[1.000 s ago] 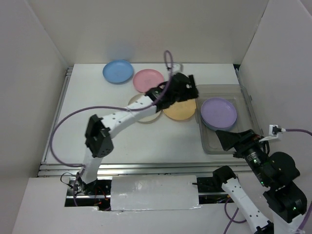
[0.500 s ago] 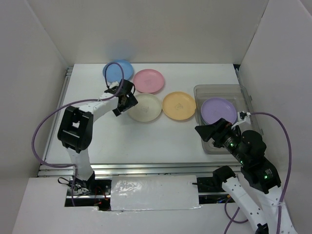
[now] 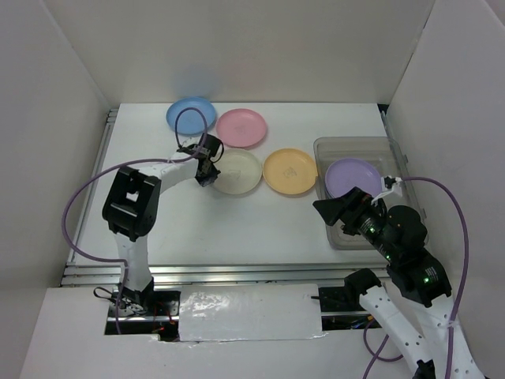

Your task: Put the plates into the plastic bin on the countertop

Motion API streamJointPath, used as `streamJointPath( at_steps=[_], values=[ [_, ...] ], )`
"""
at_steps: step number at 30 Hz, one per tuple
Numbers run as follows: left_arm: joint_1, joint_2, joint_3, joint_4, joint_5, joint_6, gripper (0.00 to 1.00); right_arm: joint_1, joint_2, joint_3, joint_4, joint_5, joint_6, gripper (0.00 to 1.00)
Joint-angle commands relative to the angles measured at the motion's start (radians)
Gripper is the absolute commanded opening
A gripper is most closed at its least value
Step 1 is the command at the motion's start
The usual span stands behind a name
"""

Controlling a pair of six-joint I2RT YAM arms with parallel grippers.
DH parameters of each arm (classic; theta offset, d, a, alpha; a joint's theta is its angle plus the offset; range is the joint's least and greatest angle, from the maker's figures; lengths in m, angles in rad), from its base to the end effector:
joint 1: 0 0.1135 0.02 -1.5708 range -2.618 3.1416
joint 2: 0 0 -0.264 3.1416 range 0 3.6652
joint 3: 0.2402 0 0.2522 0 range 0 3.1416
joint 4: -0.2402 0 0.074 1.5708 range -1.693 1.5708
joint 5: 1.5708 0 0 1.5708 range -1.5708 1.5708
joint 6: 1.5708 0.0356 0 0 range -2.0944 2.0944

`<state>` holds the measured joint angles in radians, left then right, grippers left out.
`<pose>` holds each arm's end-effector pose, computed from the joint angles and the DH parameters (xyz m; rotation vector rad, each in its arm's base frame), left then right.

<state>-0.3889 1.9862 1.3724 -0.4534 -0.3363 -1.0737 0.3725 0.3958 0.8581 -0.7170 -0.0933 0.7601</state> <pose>0.3869 -0.1458 0.1688 -0.9595 2.3607 -0.1157 0.0685 0.0303 0.3507 0.3010 1.8923 0.8696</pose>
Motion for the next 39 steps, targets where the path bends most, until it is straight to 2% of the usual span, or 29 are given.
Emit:
streamJointPath(
  at_steps=[1, 3, 5, 7, 8, 9, 10, 13, 16, 21, 25, 29, 32, 35, 36, 37, 39],
  values=[
    [0.007, -0.027, -0.068, -0.047, -0.032, -0.021, 0.03, -0.006, 0.003, 0.019, 0.044, -0.003, -0.022, 1.0],
    [0.001, -0.104, -0.082, -0.091, -0.075, -0.034, 0.0, -0.004, 0.026, 0.012, 0.065, -0.029, -0.04, 1.0],
    [-0.051, -0.246, -0.122, -0.151, -0.182, -0.046, 0.0, -0.004, 0.057, 0.009, 0.097, -0.057, -0.059, 1.0],
    [-0.131, -0.382, -0.151, -0.154, -0.294, 0.006, 0.0, 0.009, 0.142, 0.021, 0.096, -0.027, -0.068, 1.0],
    [-0.216, -0.409, -0.147, -0.168, -0.309, 0.021, 0.0, 0.019, 0.171, 0.021, 0.12, -0.005, -0.074, 1.0],
    [-0.255, -0.429, -0.136, -0.188, -0.32, 0.037, 0.0, 0.028, 0.237, 0.022, 0.138, 0.029, -0.087, 1.0],
    [-0.333, -0.449, -0.107, -0.268, -0.369, 0.014, 0.0, 0.048, 0.273, 0.028, 0.157, 0.041, -0.093, 1.0],
    [-0.456, -0.477, -0.085, -0.32, -0.377, 0.017, 0.0, 0.065, 0.423, 0.065, 0.234, 0.029, -0.12, 1.0],
    [-0.542, -0.518, -0.107, -0.292, -0.356, 0.026, 0.0, 0.088, 0.588, 0.107, 0.287, 0.044, -0.139, 1.0],
    [-0.588, -0.599, -0.131, -0.245, -0.33, 0.04, 0.0, 0.123, 0.721, 0.148, 0.222, 0.222, -0.13, 1.0],
    [-0.581, -0.658, -0.162, -0.16, -0.261, 0.099, 0.0, 0.126, 0.726, 0.079, 0.295, 0.12, -0.151, 0.96],
    [-0.558, -0.722, -0.182, -0.12, -0.211, 0.126, 0.0, 0.128, 0.713, 0.035, 0.32, 0.098, -0.159, 0.9],
    [-0.532, -0.768, -0.199, -0.091, -0.17, 0.147, 0.0, 0.121, 0.697, 0.004, 0.352, 0.022, -0.166, 0.74],
    [-0.496, -0.794, -0.216, -0.084, -0.141, 0.158, 0.0, 0.126, 0.66, -0.033, 0.396, -0.025, -0.153, 0.36],
    [-0.475, -0.797, -0.219, -0.074, -0.124, 0.165, 0.0, 0.128, 0.64, -0.036, 0.401, -0.023, -0.144, 0.04],
    [-0.46, -0.794, -0.222, -0.068, -0.112, 0.169, 0.0, 0.128, 0.632, -0.037, 0.399, -0.016, -0.128, 0.0],
    [-0.414, -0.781, -0.222, -0.054, -0.075, 0.184, 0.12, 0.123, 0.62, -0.03, 0.386, 0.02, -0.119, 0.0]
  ],
)
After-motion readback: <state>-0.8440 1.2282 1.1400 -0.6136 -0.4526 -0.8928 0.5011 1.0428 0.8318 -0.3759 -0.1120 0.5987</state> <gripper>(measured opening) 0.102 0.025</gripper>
